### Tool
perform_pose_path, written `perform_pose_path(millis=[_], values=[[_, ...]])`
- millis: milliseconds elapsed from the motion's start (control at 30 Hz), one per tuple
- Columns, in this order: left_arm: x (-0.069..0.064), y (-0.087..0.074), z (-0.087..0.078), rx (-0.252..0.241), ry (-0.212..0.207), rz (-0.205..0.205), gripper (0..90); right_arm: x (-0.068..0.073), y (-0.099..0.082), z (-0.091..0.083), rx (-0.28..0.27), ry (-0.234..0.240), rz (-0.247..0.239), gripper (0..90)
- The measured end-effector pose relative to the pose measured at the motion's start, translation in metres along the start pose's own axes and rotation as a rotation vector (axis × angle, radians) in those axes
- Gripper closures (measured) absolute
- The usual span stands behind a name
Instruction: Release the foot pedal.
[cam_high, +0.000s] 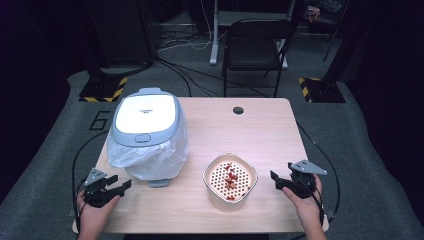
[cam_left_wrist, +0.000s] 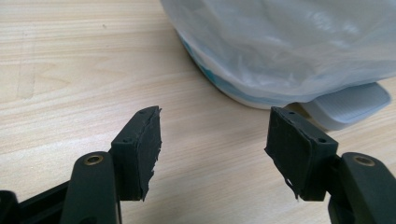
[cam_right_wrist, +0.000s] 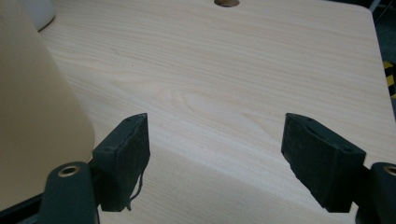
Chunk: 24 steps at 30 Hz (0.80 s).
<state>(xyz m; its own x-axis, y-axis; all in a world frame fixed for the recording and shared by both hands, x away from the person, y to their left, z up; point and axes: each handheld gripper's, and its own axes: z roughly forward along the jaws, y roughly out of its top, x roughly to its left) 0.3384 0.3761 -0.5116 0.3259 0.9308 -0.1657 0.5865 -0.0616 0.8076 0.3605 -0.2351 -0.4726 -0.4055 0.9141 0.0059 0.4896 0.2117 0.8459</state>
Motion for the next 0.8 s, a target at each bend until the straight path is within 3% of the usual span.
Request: perform_pose_path(millis=[267, 433, 633, 800], values=[[0.002, -0.001, 0.008, 0.022, 0.003, 0.033, 33.5, -0.003, -0.018, 0.013, 0.05, 0.005, 0.004, 23.1], [0.001, -0.002, 0.012, 0.023, 0.017, 0.044, 29.9, -0.005, -0.028, 0.021, 0.089, 0.019, 0.046, 22.7], [0.003, -0.002, 0.015, 0.025, 0.034, 0.057, 29.1, -0.008, -0.032, 0.024, 0.084, 0.005, 0.065, 20.3], [0.004, -0.004, 0.017, 0.062, 0.036, 0.077, 27.5, -0.006, -0.034, 0.028, 0.099, -0.01, 0.048, 16.6]])
